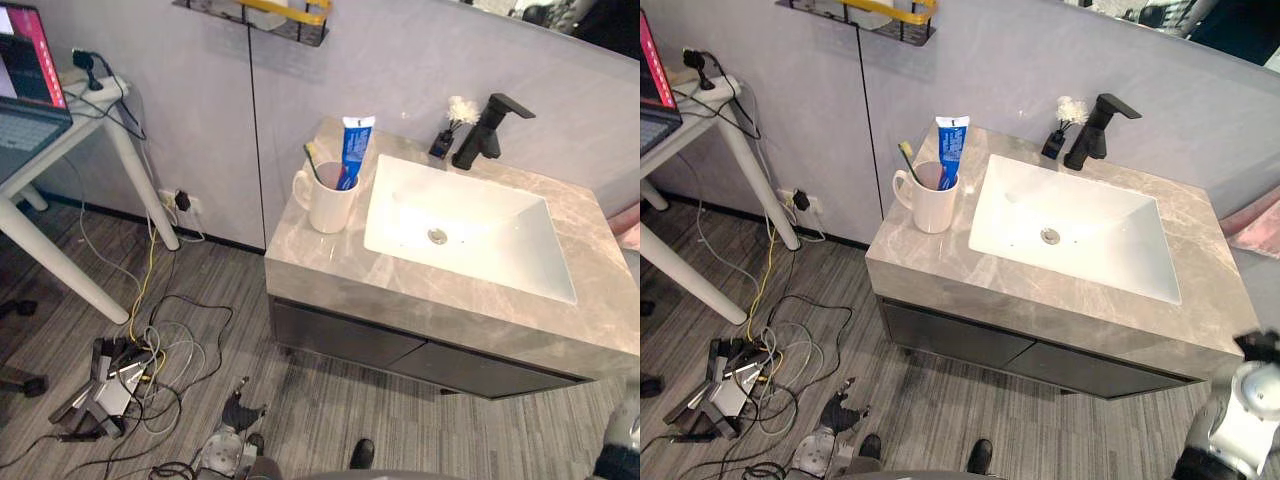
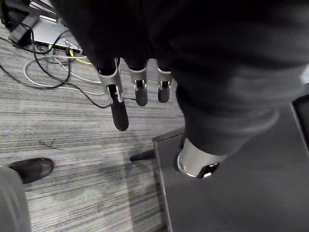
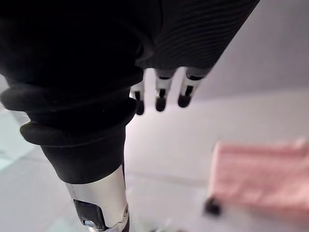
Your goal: Organize washtable
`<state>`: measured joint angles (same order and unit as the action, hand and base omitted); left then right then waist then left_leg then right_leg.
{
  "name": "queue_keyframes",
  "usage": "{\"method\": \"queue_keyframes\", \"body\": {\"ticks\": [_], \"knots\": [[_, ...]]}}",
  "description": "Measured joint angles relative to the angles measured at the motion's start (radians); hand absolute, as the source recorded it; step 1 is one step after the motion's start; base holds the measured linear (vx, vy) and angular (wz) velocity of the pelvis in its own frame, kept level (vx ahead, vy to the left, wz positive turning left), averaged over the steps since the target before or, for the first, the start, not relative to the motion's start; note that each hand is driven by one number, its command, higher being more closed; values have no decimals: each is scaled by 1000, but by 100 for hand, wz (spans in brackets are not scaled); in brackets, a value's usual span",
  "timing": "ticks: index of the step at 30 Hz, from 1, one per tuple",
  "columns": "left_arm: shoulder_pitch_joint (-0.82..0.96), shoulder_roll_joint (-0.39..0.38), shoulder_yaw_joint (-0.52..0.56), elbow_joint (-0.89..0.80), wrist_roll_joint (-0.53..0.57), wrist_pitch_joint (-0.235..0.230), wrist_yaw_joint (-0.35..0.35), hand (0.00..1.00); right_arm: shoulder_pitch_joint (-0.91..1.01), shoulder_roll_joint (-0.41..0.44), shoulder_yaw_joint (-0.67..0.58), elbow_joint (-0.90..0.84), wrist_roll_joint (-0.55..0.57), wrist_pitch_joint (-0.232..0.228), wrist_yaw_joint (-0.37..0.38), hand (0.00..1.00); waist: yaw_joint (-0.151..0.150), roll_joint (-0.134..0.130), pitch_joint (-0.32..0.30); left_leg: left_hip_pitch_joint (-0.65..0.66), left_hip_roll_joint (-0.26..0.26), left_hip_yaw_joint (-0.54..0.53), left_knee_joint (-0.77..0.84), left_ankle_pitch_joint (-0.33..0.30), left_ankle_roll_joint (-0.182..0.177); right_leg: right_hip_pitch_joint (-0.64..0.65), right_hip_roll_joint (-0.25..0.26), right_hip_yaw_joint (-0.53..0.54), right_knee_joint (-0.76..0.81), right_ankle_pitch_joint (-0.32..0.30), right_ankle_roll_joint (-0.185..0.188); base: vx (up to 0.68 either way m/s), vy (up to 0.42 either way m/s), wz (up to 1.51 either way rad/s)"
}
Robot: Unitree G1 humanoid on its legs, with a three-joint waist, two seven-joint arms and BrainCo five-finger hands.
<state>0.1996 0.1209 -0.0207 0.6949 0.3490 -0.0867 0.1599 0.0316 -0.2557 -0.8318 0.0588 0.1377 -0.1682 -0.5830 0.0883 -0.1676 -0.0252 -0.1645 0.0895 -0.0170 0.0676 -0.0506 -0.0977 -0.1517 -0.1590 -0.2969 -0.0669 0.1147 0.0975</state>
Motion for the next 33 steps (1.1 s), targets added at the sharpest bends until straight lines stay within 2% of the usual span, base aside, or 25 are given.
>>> {"method": "queue_keyframes", "body": {"ticks": [1,4,8,10,13,14,15,18,21,23,25,26,28,29,30,31,33], "knots": [[0,-11,26,24,1,-7,5,0,23,33,-17,44,-37,25,-25,0,-3,8,-3,9,2,2,1,2,-3,9,1,-1,1,-2,2,0,0,0],[-7,-44,83,76,-6,-10,18,0,41,110,-32,176,-58,45,-38,0,-14,21,-13,26,7,14,1,2,-4,17,0,-1,16,-14,2,22,-4,-1],[-46,-77,193,168,-122,-10,17,0,81,277,-23,412,25,61,-8,0,-17,35,-22,41,16,21,1,-1,-6,27,-1,-3,27,-25,-3,26,-1,-1],[-60,-90,250,221,-236,-8,15,0,113,344,23,600,62,77,70,0,-20,63,-20,60,16,23,0,-4,-1,47,-3,-4,26,-25,-5,52,-6,1],[-63,-122,303,249,-320,-7,12,0,128,346,57,778,62,122,165,0,-17,97,-34,65,13,21,-13,-15,4,63,-13,-20,24,-39,6,16,2,11],[-63,-138,342,254,-352,-7,-1,0,136,351,71,825,62,140,218,0,-18,108,-41,66,2,13,-24,-15,4,69,-16,-43,24,-42,7,62,16,34],[-64,-148,374,259,-381,-7,-9,100,142,352,91,861,61,148,255,0,-18,117,-43,67,-3,-2,-30,-15,5,82,-21,-67,22,-44,7,80,16,45],[-66,-159,464,259,-444,-7,-9,100,150,354,166,907,49,152,320,0,-17,127,-49,71,-8,-38,-33,-5,9,124,-31,-136,25,-64,14,83,10,65],[-63,-158,524,259,-484,-7,-6,100,144,357,231,908,36,146,348,0,-13,128,-56,73,-22,-75,-36,7,16,150,-45,-182,31,-75,32,105,21,52],[-65,-152,535,247,-520,-7,-3,100,120,348,295,908,8,140,351,0,-3,125,-55,76,-38,-95,-37,13,21,163,-58,-209,32,-79,39,123,40,45],[-67,-151,530,167,-575,-7,22,100,109,346,345,907,-17,134,350,0,9,123,-56,73,-53,-117,-33,17,22,181,-71,-243,32,-86,48,66,28,45],[-68,-152,531,92,-594,-9,40,100,109,345,375,907,-34,130,349,0,11,127,-54,67,-56,-124,-28,17,22,187,-78,-259,38,-93,59,44,10,51],[-68,-151,529,-193,-603,-21,102,100,108,332,458,906,-83,127,345,0,37,127,-53,58,-66,-150,-18,17,22,192,-91,-290,68,-114,67,48,16,48],[-68,-151,526,-274,-598,-32,127,100,107,330,479,906,-102,126,344,0,39,127,-53,52,-73,-158,-12,17,22,195,-95,-304,75,-120,68,30,18,51],[-67,-151,523,-444,-590,-49,160,100,107,328,510,906,-119,123,344,0,42,126,-53,44,-74,-178,-6,17,22,200,-100,-326,86,-128,68,9,3,45],[-62,-150,524,-601,-562,-70,190,100,102,328,521,906,-142,121,344,0,46,127,-53,38,-78,-185,2,17,22,201,-104,-334,92,-130,68,7,0,40],[-60,-151,511,-796,-498,-84,218,100,98,322,540,906,-149,113,344,0,57,138,-44,38,-86,-195,4,17,22,207,-110,-339,99,-132,69,-14,15,21]]}}
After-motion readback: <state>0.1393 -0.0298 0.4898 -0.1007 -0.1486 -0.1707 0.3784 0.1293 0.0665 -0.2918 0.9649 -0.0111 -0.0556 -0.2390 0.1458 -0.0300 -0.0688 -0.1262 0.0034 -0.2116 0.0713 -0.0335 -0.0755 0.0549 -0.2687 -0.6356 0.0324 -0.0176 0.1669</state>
